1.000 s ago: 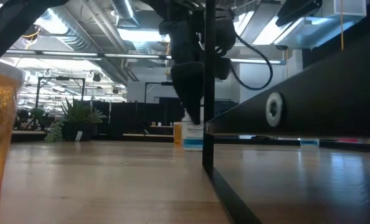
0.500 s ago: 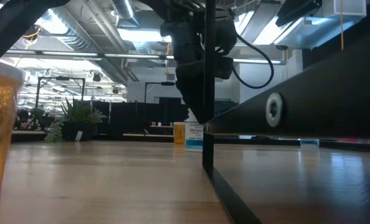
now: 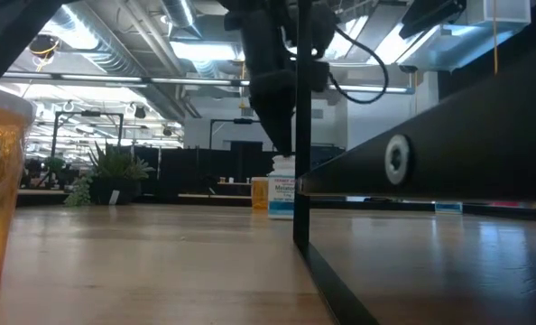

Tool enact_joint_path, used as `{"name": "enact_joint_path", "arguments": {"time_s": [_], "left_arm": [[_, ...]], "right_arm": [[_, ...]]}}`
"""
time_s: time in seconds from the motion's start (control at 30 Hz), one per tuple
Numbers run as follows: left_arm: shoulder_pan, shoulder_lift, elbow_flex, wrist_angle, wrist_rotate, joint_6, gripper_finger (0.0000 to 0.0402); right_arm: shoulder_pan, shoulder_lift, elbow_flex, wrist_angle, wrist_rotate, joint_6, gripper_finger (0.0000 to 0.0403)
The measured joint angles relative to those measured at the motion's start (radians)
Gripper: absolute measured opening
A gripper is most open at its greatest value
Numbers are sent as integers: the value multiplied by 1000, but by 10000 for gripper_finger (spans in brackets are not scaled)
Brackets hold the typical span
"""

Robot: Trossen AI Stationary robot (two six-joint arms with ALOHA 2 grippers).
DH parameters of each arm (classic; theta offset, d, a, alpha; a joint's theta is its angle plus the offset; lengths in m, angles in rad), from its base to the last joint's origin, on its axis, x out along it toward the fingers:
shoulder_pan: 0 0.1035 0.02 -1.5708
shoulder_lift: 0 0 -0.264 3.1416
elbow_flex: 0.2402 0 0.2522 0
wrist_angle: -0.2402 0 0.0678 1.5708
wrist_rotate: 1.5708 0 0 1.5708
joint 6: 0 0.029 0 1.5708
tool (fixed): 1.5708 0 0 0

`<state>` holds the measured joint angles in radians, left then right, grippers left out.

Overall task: Pick and place medicine bottles onto shelf by color
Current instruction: Put the bottom white pill bottle on the shelf aligned with the other white pill bottle

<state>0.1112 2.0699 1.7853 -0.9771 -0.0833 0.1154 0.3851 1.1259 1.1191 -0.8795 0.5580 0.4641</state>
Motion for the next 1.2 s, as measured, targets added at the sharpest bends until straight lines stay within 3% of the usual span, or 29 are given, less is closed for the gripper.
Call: {"name": "enact_joint_path", "arguments": {"time_s": [0.43, 0.77, 0.93, 1.2], "left_arm": [[-6, -126, 0, -21, -47, -1, 331], [-48, -292, 1, -44, -56, 24, 331], [-82, -370, 0, -102, -62, -42, 331], [-176, -437, -1, -201, -153, -123, 331]], "right_arm": [[0, 0, 0, 0, -89, -1, 188], [0, 0, 0, 5, -90, -1, 188], [0, 0, 0, 10, -90, -1, 188], [0, 0, 0, 24, -81, -19, 188]]}}
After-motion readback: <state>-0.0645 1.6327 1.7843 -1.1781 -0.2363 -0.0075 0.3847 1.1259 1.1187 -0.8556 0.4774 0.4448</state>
